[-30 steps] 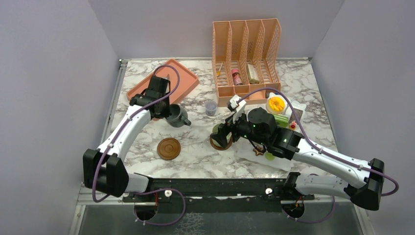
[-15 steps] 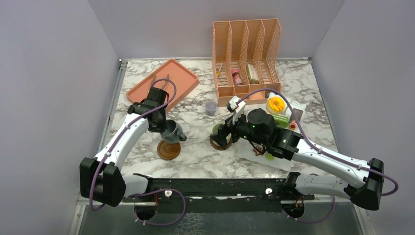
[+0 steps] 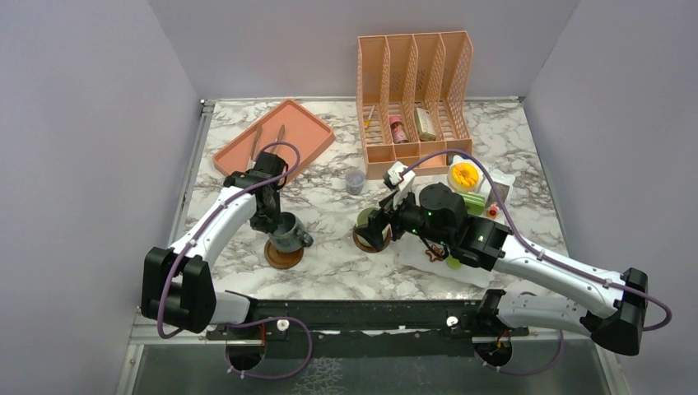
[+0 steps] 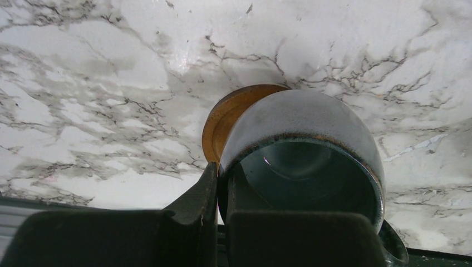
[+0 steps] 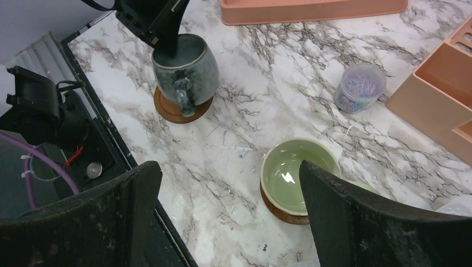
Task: Serve the afternoon tea
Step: Pick up the cup at the center of the board.
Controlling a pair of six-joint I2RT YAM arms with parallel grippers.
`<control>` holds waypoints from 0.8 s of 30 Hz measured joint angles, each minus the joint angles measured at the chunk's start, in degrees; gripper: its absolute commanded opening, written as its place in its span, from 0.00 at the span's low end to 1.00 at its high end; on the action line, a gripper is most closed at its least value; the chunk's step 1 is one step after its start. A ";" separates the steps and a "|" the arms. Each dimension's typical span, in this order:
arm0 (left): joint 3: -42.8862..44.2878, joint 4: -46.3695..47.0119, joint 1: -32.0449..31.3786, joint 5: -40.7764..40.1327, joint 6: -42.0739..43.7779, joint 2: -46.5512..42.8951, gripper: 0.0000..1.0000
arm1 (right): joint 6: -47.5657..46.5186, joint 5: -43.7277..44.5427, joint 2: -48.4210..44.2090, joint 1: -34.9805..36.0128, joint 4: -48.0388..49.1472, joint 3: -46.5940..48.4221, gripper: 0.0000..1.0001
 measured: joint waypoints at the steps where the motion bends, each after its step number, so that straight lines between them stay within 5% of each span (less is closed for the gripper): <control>1: -0.26 -0.33 0.00 0.00 -0.13 0.31 0.04 | -0.11 0.00 -0.11 0.00 0.02 0.00 1.00; 17: -2.14 -2.71 0.00 -0.57 -3.19 0.50 0.13 | -1.42 -0.04 -1.64 0.00 0.20 0.00 1.00; 24: -2.14 -2.86 -0.13 -0.52 -3.74 -0.15 0.00 | -1.46 -0.04 -1.79 0.00 0.22 0.00 1.00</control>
